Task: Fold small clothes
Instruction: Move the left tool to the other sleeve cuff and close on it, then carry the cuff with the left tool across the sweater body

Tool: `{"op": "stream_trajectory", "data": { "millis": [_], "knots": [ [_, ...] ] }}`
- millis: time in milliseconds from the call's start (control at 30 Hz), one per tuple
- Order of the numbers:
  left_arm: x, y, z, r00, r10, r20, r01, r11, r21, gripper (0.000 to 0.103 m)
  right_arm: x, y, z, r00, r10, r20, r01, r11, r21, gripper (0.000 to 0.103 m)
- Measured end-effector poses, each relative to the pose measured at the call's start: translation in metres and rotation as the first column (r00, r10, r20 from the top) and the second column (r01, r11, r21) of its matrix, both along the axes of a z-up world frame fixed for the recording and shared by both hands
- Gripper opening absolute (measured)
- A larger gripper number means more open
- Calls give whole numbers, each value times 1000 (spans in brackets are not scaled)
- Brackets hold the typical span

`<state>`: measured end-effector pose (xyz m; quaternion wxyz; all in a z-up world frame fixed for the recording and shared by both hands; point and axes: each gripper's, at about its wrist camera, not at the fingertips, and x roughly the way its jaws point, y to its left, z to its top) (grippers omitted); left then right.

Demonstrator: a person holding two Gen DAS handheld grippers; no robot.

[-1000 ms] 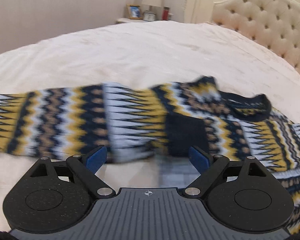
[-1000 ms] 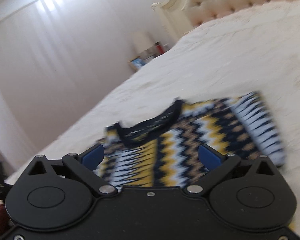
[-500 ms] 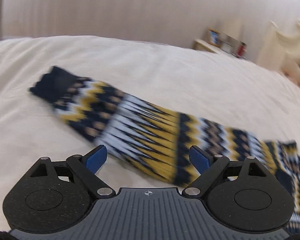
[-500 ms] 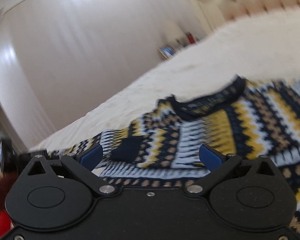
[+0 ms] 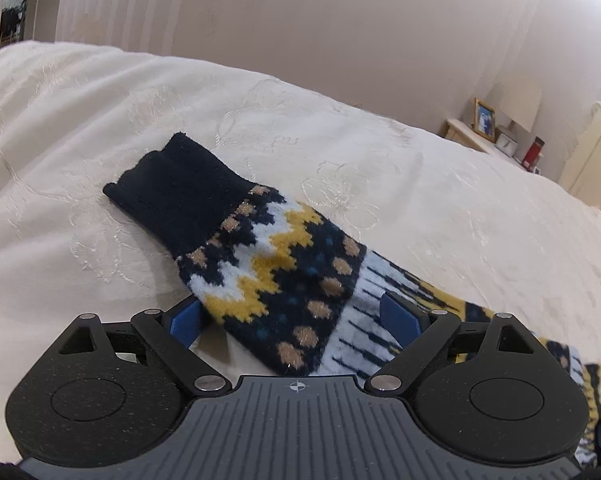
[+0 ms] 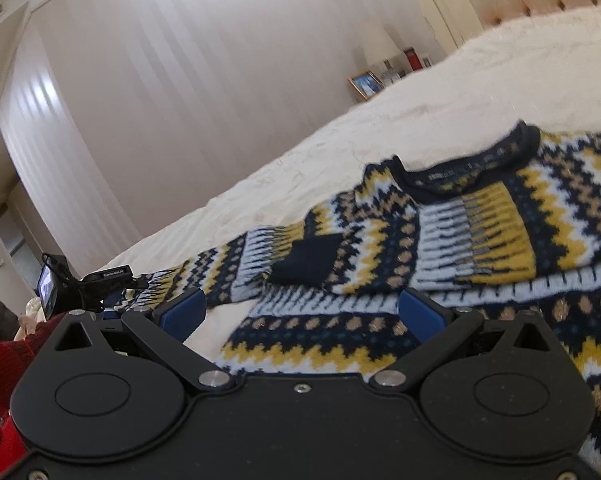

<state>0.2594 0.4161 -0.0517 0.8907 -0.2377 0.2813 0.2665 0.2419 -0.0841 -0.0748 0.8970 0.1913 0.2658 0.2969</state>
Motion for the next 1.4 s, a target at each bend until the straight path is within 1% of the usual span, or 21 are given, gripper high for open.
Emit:
{"op": "stream_trajectory", "data": {
  "millis": [133, 167, 200, 233, 267, 300, 367, 400, 500, 567, 633, 733, 800, 900, 1000, 1067, 1233, 1400],
  "knots": [
    [-5, 4, -1, 998, 35, 56, -32, 998, -55, 90, 1, -5, -1, 1000, -17, -1, 17, 1000, 1, 102],
    [-7, 5, -1, 996, 50, 68, -46, 996, -70, 85, 1, -6, -1, 1000, -17, -3, 17, 1000, 2, 102],
    [-9, 7, 0, 995, 60, 79, -53, 995, -86, 76, 2, -6, -2, 1000, -18, -7, 18, 1000, 3, 102],
    [-10, 9, 0, 994, 57, 90, -48, 993, -104, 45, 3, -6, -2, 1000, -20, -11, 20, 1000, 5, 102],
    [-11, 11, 0, 994, 54, 97, -42, 992, -122, 12, 4, -6, -3, 1000, -22, -17, 22, 1000, 5, 102],
    [-12, 12, 1, 994, 68, 83, -57, 989, -134, 3, 6, -6, -4, 999, -24, -22, 24, 1000, 4, 102],
    [-14, 9, 6, 993, 69, 97, -56, 991, -125, 4, 8, -8, -5, 999, -29, -30, 29, 1000, 6, 102],
    [-15, 5, 11, 993, 58, 107, -47, 994, -102, 4, 9, -9, -5, 999, -32, -34, 33, 999, 9, 102],
    [-14, -14, 30, 994, 3, 112, 0, 999, -33, 4, 12, -15, -3, 998, -45, -32, 46, 999, 17, 102],
    [-14, -29, 46, 992, -40, 120, 41, 999, -3, 4, 14, -20, -2, 998, -52, -33, 53, 998, 29, 102],
    [-13, -50, 66, 985, -103, 136, 99, 994, 36, 4, 18, -25, -1, 997, -60, -44, 62, 997, 41, 102],
    [-13, -85, 95, 967, -202, 154, 189, 977, 99, 4, 23, -36, 2, 995, -81, -51, 84, 995, 61, 102],
    [-13, -111, 113, 950, -263, 171, 244, 962, 122, 4, 27, -44, 5, 994, -103, -42, 105, 992, 67, 102],
    [-11, -149, 135, 919, -338, 203, 316, 940, 132, 4, 32, -61, 10, 990, -141, -31, 143, 985, 93, 102],
    [-4, -186, 151, 888, -407, 215, 384, 912, 143, 4, 37, -79, 13, 981, -188, -46, 193, 974, 119, 102],
    [3, -208, 155, 863, -453, 224, 432, 891, 140, 4, 40, -91, 15, 972, -226, -57, 232, 963, 136, 102],
    [22, -269, 152, 798, -562, 218, 539, 827, 160, 4, 47, -122, 19, 946, -314, -83, 324, 932, 166, 102],
    [37, -325, 133, 739, -638, 216, 628, 769, 122, 4, 52, -147, 23, 908, -413, -73, 420, 896, 143, 102]
  ]
}}
